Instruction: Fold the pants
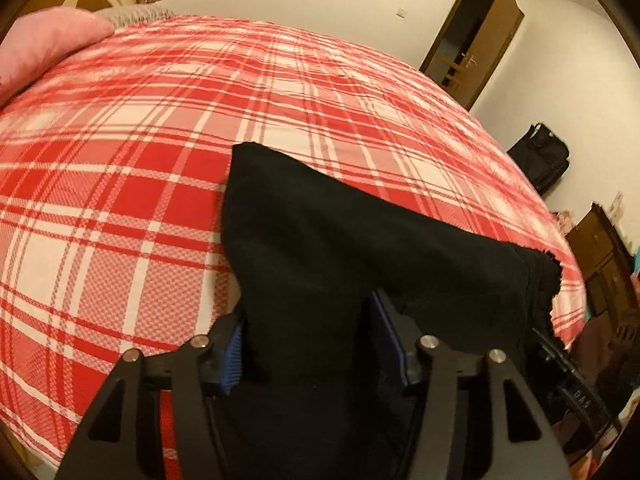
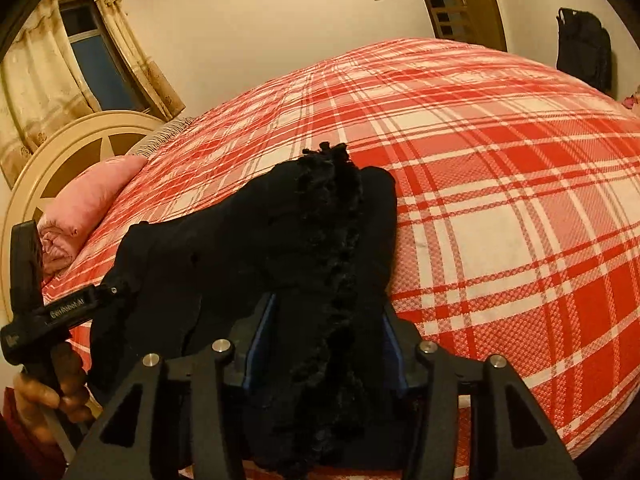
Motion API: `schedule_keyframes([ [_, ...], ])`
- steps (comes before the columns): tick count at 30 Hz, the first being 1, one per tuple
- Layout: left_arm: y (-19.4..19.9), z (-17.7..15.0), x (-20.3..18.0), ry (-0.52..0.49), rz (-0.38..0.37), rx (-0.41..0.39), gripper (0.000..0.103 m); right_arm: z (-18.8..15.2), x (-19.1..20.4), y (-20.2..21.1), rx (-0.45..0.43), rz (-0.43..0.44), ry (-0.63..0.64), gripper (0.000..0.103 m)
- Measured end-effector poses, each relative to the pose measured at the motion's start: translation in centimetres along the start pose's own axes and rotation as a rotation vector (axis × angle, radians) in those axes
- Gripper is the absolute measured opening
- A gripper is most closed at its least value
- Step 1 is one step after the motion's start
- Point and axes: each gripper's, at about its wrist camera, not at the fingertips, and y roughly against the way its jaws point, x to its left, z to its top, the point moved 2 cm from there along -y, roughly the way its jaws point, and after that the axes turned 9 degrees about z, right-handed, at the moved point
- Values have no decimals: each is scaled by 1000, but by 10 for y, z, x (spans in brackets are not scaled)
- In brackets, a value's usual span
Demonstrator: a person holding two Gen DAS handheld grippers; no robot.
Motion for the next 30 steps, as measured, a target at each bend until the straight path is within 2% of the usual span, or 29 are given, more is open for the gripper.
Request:
schedule_keyframes([
  [3,0,0,-5,-28,26,-7,59,2,9,1,15,-17,57,38],
  [5,2,1,-3,-21,16,-6,47,3,20,2,13,-48,119,33],
  [6,3,2,-1,-8,-1,-3,34,3,24,4,7,-60,136,32],
  [7,5,4,1,1,-15,-2,27,3,27,5,1,-68,144,31],
  [9,9,5,0,-14,-7,-8,23,5,34,10,-19,-85,164,29],
  [13,18,5,-6,-52,24,-34,21,13,50,21,-54,-83,203,25],
  [17,30,10,-7,-63,18,-57,21,20,69,30,-84,-69,244,23],
  [30,58,29,9,-68,81,-146,21,35,126,26,-113,20,340,21],
])
